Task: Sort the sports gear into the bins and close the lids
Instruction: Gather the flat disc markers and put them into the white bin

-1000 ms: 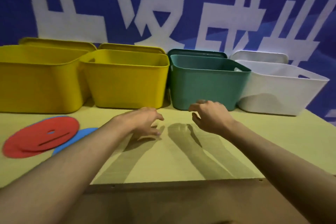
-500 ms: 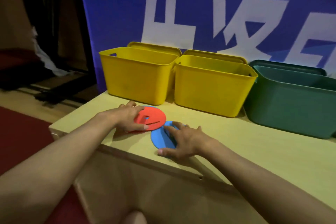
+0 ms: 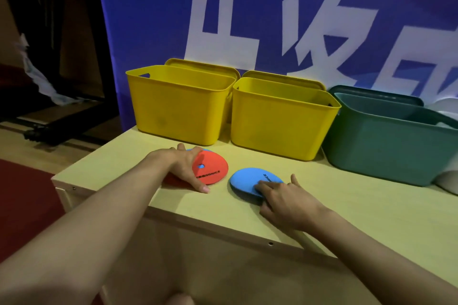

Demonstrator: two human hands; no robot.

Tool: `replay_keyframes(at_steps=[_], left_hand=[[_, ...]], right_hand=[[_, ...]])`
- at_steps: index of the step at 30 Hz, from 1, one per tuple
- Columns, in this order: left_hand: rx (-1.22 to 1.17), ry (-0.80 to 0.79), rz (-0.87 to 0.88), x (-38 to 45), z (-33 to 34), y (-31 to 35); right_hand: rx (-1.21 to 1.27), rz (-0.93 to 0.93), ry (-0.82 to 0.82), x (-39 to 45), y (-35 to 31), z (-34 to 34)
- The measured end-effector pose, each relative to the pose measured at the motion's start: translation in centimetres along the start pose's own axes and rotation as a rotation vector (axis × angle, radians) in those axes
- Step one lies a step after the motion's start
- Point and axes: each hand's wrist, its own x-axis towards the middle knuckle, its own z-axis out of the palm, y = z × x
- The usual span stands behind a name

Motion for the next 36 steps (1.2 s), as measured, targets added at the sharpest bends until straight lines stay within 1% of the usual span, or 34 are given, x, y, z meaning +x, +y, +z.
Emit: replay_keyframes(at_steps=[3, 7, 9, 10, 12, 14, 16, 19, 22, 24, 28, 30, 33, 36], left_hand=[[0.018, 0.004, 0.04, -0.2, 0.2, 0.8], [0.035, 0.042, 0.146, -0.4, 1.2, 2.0], [0.029, 0.056, 0.234, -0.5, 1.6, 3.0], [0.02, 0.054, 0.278, -0.7, 1.7, 3.9], [0.001, 0.06, 0.344, -1.1, 2.0, 5.9], [-0.018, 0.062, 0.372, -1.4, 2.2, 7.4], [-0.012, 0.05, 0.383, -1.6, 2.5, 7.8], [0.031, 0.045, 0.343, -1.9, 2.9, 6.2], [0.048, 0.066, 0.297, -2.3, 3.1, 4.2], [0.056, 0.102, 0.312, -2.7, 3.3, 3.8], [0.054, 0.2, 0.427, -3.2, 3.5, 4.8], [0.078, 0.232, 0.457, -3.2, 3.4, 5.5], [0.124, 0.244, 0.476, -2.9, 3.4, 6.2], [0.105, 0.231, 0.472, -2.8, 3.4, 6.0]], right_hand=[[0.042, 0.08, 0.069, -1.0, 0.9, 0.0], [0.392, 0.343, 0.343, -1.7, 3.7, -0.8], [0.422, 0.416, 0.49, -1.5, 5.0, -0.8], [0.4, 0.415, 0.519, -1.4, 5.2, -0.6], [0.342, 0.375, 0.491, -1.2, 4.7, -0.4], [0.275, 0.315, 0.387, -0.7, 3.6, -0.2], [0.206, 0.232, 0.244, -0.2, 2.8, 0.1], [0.119, 0.118, 0.04, 0.2, 1.8, 1.1], [0.105, 0.108, -0.091, 0.0, 1.2, 0.7], [0.062, 0.1, -0.146, -0.1, 0.9, 0.2], [-0.009, 0.094, -0.122, 0.4, 1.1, -0.3], [-0.05, 0.058, -0.038, 0.7, 1.5, -0.2], [-0.136, -0.022, 0.104, 1.0, 1.5, 0.0], [-0.167, -0.031, 0.125, 1.0, 1.2, 0.3]])
